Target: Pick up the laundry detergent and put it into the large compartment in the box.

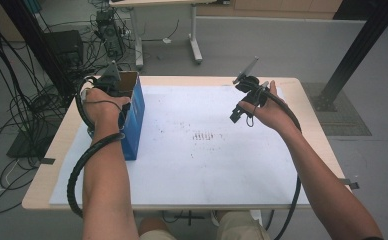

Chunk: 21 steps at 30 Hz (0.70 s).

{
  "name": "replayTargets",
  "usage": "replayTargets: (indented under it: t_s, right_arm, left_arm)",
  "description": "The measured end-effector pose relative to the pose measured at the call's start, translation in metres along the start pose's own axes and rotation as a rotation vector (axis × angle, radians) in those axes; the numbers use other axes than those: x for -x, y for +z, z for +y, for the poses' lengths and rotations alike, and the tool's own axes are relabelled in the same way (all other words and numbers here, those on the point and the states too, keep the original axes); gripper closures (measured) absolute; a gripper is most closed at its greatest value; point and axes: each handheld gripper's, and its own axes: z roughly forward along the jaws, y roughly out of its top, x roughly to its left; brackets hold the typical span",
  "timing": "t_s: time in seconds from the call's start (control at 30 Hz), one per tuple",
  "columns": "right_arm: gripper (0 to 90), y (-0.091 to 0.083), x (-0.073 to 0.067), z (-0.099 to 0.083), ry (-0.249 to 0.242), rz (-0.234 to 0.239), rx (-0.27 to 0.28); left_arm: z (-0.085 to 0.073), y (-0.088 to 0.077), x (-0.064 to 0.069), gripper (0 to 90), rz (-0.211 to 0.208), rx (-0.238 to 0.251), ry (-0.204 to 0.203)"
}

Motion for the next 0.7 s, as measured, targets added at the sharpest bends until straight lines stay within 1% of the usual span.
replayTargets:
  t_s: [0.7]
  right_arm:
    - [9.5, -0.0008, 0.0002, -0.0009, 0.003, -0.001, 0.002]
  left_arm:
    - [0.0004, 0.0004, -0.0002, 36.5, 0.000, -0.001, 0.001]
